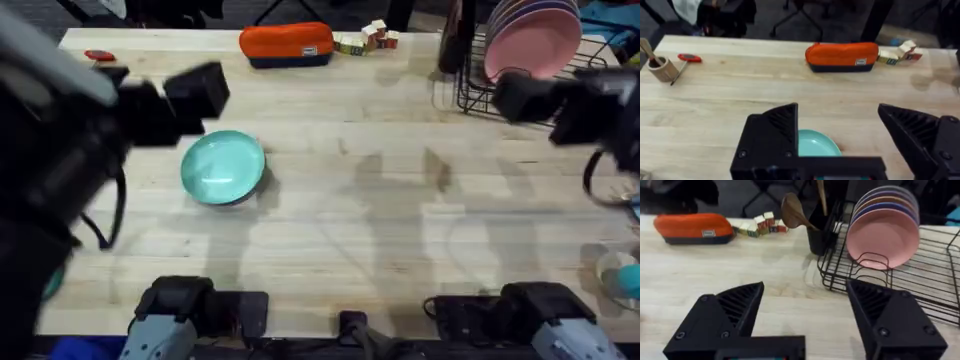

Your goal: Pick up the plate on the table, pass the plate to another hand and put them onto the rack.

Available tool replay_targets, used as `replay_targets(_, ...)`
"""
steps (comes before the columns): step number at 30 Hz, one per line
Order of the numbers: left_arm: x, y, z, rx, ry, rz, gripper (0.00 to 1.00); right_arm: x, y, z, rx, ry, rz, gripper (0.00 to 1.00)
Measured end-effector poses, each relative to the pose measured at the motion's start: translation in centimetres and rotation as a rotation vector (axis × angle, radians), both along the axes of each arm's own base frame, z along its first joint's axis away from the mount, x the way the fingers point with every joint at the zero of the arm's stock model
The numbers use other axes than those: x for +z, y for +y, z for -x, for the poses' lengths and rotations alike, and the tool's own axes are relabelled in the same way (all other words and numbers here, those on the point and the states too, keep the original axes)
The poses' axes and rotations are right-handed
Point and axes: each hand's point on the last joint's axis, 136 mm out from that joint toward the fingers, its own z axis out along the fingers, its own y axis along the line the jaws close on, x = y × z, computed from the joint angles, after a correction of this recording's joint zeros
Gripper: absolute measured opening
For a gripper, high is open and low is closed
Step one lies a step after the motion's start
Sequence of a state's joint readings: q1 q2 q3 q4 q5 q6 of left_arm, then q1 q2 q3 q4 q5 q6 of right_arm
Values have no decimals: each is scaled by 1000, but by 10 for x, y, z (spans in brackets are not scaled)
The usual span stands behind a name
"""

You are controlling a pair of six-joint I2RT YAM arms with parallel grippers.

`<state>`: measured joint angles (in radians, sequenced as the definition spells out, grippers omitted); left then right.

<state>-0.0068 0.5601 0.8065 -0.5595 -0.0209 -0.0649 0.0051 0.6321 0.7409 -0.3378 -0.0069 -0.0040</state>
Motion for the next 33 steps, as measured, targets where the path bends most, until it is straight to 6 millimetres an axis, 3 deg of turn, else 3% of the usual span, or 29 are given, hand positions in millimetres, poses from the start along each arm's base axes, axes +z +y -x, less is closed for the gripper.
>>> replay_targets(6, 11, 0, -20, 2, 159, -1, 994, 9, 7, -30, 37, 167, -15, 994)
replay_targets(15, 4, 0, -30, 4, 393, -1, 994, 11, 13, -52, 66, 316, -33, 994)
replay_targets(23, -23, 3, -41, 19, 506, -12, 994, 13, 15, -54, 79, 308, -39, 995)
replay_targets(33, -51, 39, -41, 195, 622, 9, 992, 14, 15, -54, 79, 306, -39, 995)
